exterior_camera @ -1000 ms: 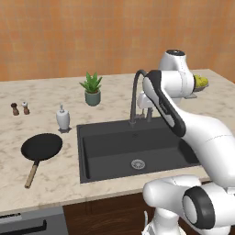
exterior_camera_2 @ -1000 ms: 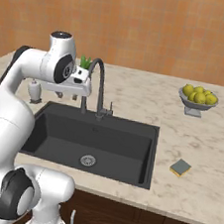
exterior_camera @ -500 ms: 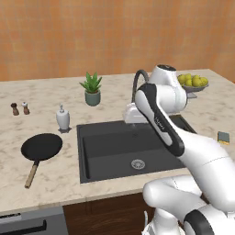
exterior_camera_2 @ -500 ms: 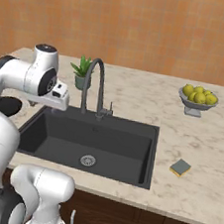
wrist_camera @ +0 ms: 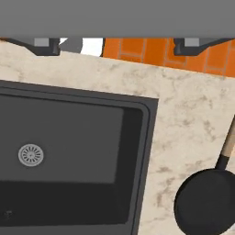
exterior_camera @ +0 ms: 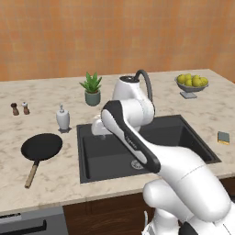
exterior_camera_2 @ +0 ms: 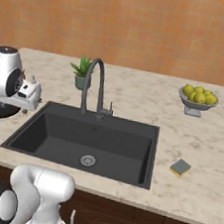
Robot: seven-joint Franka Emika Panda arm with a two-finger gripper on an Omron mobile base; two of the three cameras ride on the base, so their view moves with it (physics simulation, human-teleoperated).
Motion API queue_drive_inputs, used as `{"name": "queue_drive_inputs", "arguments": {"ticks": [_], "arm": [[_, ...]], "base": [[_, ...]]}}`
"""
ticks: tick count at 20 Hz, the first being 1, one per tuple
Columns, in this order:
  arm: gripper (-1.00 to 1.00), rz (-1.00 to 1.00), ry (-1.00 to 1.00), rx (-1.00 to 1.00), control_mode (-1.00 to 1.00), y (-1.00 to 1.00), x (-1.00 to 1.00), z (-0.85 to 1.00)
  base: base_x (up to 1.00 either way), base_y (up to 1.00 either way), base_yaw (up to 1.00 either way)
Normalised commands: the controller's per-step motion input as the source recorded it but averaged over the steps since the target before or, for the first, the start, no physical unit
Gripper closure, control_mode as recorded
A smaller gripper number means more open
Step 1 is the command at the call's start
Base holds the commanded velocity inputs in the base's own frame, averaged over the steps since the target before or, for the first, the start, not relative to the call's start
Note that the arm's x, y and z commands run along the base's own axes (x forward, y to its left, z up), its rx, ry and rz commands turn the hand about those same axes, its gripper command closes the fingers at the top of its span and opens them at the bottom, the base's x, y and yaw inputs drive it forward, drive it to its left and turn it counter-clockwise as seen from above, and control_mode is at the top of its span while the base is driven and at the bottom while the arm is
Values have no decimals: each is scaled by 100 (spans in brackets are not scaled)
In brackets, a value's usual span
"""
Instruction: Pick the pan and sponge and place them into the sink. Then turn on the water.
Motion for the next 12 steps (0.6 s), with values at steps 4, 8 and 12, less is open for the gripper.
{"name": "queue_drive_inputs", "arguments": {"ticks": [4, 8, 12], "arm": [[-100, 0, 15, -1, -100, 92, 6, -8], [-100, 0, 15, -1, -100, 76, 1, -1], [-100, 0, 13, -1, -100, 69, 1, -11]], "base": [[0, 0, 0], [0, 0, 0], [0, 0, 0]]}}
